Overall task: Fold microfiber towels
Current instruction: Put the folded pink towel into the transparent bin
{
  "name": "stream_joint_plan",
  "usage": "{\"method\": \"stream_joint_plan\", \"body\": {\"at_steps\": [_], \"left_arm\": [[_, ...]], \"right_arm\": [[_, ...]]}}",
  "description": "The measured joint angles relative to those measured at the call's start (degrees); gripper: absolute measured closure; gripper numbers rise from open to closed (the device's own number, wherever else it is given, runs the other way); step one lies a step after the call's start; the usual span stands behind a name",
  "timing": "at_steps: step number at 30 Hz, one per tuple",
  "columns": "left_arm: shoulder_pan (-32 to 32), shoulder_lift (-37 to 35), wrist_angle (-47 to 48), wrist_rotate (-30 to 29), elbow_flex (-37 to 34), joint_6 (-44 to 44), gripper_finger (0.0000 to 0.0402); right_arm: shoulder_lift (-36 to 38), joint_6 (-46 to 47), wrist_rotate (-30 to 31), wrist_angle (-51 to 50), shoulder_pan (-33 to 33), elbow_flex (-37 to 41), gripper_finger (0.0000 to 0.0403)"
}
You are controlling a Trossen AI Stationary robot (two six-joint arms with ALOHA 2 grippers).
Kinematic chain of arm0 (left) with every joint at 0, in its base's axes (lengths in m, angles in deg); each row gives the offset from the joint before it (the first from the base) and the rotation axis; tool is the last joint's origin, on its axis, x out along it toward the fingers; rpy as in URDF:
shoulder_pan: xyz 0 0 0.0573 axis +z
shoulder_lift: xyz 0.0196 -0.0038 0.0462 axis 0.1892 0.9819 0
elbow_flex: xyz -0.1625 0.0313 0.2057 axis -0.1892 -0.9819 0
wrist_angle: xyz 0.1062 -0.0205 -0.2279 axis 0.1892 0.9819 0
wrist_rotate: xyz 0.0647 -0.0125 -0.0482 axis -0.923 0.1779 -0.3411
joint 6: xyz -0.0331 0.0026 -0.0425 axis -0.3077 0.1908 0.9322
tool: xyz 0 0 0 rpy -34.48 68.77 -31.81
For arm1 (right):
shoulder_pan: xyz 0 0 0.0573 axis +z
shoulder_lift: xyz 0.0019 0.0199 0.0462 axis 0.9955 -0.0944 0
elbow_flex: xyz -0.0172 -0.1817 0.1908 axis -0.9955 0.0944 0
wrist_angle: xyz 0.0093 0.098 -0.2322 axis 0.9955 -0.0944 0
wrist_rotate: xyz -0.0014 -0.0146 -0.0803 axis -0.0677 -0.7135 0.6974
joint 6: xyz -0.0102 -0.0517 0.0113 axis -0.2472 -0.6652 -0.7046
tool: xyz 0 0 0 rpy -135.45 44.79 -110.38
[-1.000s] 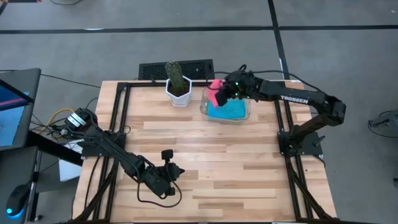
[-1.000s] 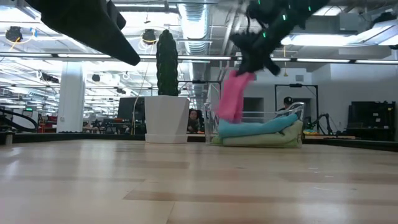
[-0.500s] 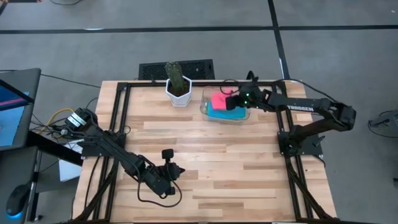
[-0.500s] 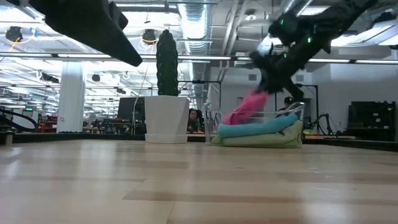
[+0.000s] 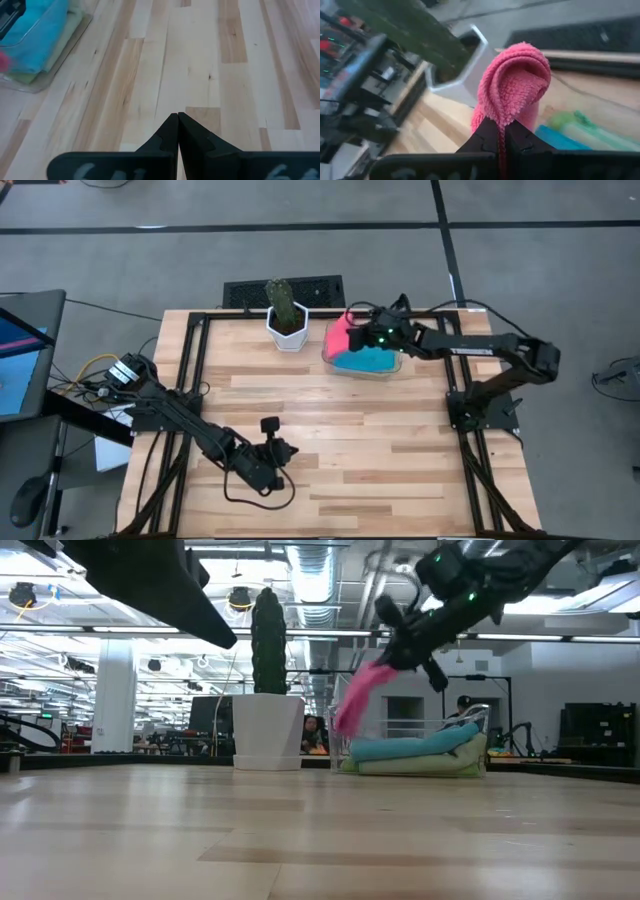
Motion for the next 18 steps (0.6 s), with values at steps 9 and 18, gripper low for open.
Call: {"method": "stream_joint_plan", "body": {"at_steps": [9, 18], "left_arm": [[0.04, 0.00, 0.19, -0.02, 0.00, -0.01, 0.0400], [0.04, 0.00, -0.18, -0.06, 0.00, 0.04, 0.0400]], "right_arm": [[2.59, 0.37, 7.26, -10.24, 3.08, 0.11, 0.0382], [4.37, 3.44, 9.06, -21.61, 3.03, 3.80, 0.0382]]}}
